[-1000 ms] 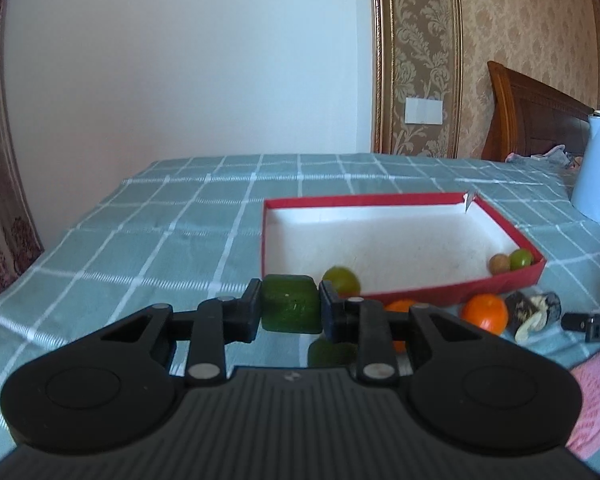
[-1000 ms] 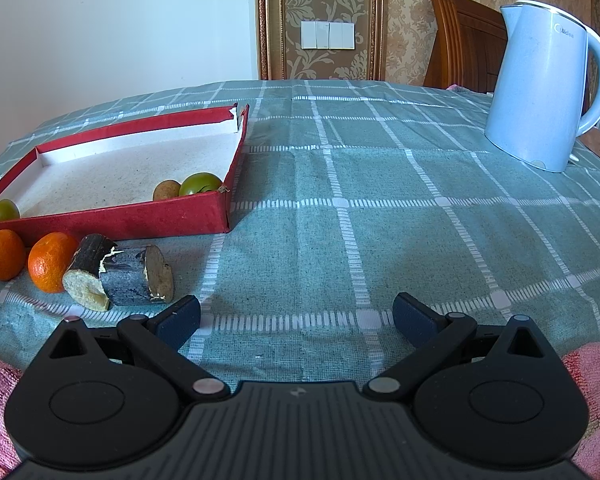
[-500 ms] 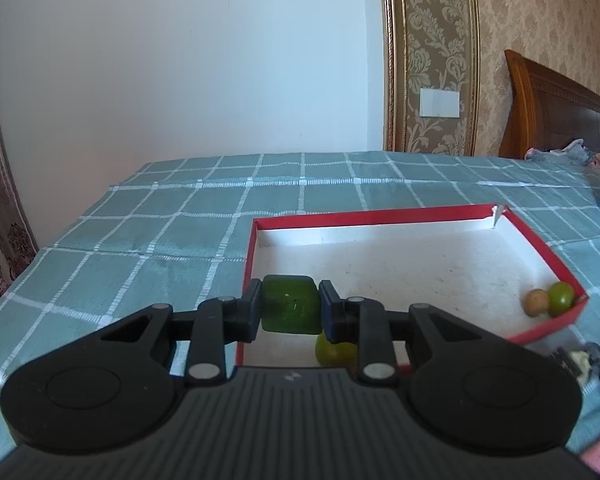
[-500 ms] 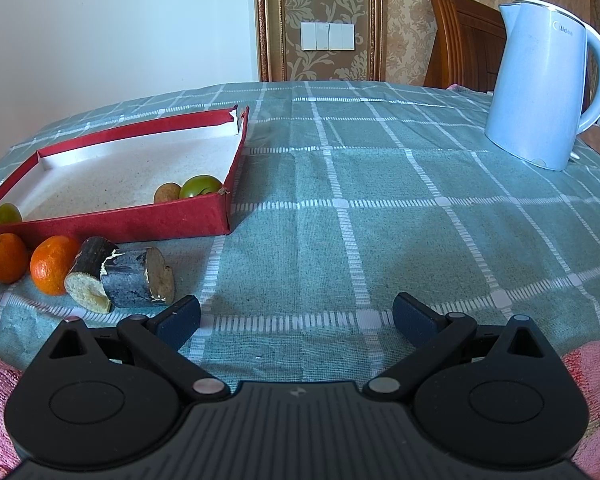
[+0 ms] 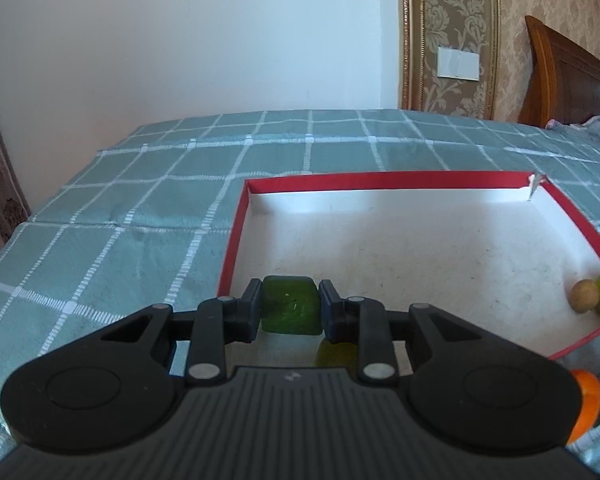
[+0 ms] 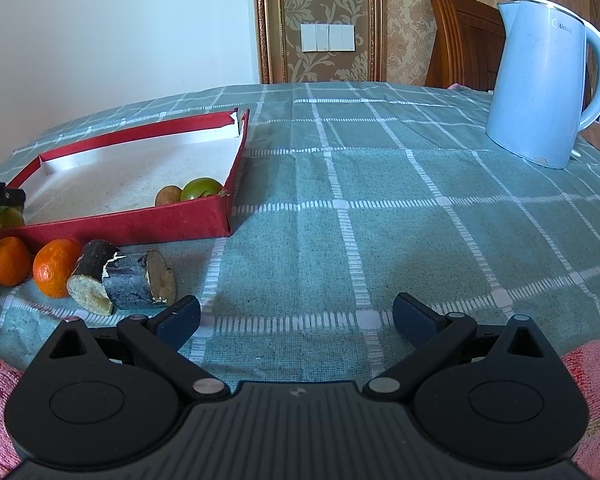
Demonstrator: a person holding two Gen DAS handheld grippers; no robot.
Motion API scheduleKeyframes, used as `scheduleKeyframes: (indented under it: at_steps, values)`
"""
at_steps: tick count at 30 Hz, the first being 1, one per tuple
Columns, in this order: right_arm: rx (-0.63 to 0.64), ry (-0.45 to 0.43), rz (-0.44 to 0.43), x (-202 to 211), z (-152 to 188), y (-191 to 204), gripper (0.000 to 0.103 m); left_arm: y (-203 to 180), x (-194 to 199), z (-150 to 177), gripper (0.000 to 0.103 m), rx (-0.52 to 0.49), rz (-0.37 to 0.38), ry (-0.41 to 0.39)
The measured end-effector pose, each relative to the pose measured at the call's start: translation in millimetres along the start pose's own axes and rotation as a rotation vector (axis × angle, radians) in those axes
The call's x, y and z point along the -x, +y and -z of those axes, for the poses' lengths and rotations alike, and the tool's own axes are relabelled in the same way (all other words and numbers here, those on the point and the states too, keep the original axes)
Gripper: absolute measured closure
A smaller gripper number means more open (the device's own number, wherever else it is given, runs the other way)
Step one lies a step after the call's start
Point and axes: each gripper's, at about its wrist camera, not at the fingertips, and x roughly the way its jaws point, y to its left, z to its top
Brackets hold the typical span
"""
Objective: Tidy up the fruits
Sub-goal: 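Lift the lime piece into the red box and open the left tool, then withdraw the left tool while the right tool moves toward the dark cylindrical piece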
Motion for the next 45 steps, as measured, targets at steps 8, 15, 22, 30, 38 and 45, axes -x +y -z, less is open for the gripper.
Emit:
scheduleKeyframes:
  at_steps: [8, 15, 22, 30, 38, 45]
  values:
    - [0.005, 0.001, -0.001, -0.4, -0.6, 1.3, 0.000, 1.1, -0.6, -1.0, 0.059, 0.010, -0.027, -0.007]
    - [0.004, 0.001, -0.002, -0.5, -0.8, 2.2, 0.000, 0.3, 15.1, -0.6, 0.029, 0.019, 0.021, -0.027]
    - [0.004, 0.001, -0.002, -0.6, -0.8, 2.7, 0.000, 8.9, 57.2, 4.5, 0.000, 0.038, 0.015, -0.111]
    - [0.011, 0.003, 0.002, -0.5, -0.6, 2.7, 0.000, 36.6, 87.3, 32.5, 0.000, 0.083, -0.075, -0.108]
    - [0.004, -0.013, 0.003, 2.8, 1.2, -0.7, 0.000, 63.9, 92.4, 70.3, 0.000, 0.134, -0.111, -0.073]
    - [0.046, -0.199, -0.067, 32.1, 9.8, 1.7, 0.000, 81.7, 90.9, 78.9, 0.000, 0.218, -0.071, -0.058]
